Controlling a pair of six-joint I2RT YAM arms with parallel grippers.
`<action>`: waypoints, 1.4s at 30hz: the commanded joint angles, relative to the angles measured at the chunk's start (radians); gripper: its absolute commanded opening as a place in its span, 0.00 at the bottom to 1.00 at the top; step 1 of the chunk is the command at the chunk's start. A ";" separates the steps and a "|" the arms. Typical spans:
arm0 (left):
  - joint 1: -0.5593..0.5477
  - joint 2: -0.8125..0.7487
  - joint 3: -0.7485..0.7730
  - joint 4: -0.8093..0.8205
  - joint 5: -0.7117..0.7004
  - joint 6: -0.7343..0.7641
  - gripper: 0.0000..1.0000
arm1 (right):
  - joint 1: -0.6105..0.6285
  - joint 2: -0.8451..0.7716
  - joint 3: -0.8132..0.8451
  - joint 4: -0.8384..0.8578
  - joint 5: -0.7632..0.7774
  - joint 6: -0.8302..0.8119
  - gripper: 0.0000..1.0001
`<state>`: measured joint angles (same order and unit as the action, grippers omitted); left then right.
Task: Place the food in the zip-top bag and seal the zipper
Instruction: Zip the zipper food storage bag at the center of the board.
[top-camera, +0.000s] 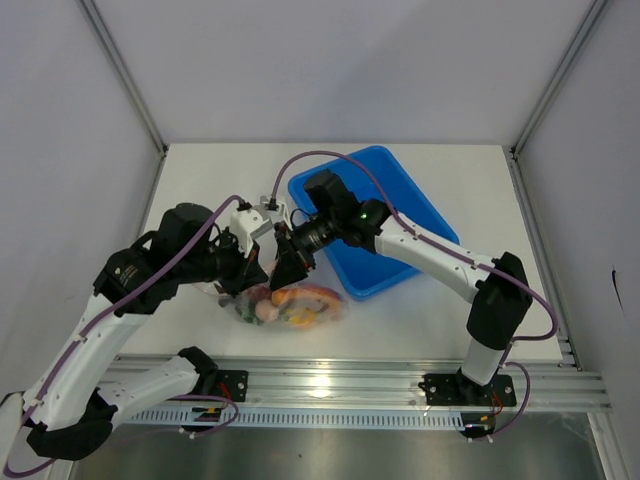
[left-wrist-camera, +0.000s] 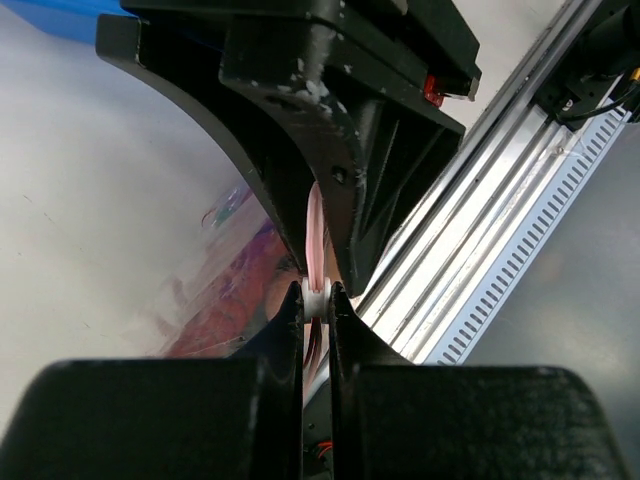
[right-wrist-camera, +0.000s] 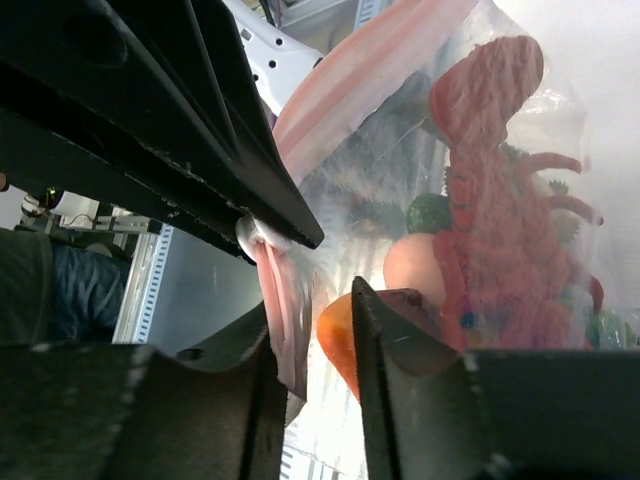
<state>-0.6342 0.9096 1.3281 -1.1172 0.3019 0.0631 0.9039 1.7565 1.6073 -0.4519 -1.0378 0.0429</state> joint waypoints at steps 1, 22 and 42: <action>0.005 -0.009 0.036 0.023 0.028 0.015 0.01 | 0.001 -0.005 0.059 0.019 0.010 -0.009 0.31; 0.005 0.011 0.019 0.033 0.040 0.006 0.01 | 0.023 0.008 0.109 -0.048 0.062 -0.038 0.00; 0.005 -0.075 -0.086 0.007 -0.254 -0.109 0.05 | -0.103 -0.264 -0.260 0.490 0.193 0.330 0.00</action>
<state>-0.6353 0.8806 1.2545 -1.0142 0.1722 -0.0036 0.8318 1.5608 1.3460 -0.0799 -0.8604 0.3206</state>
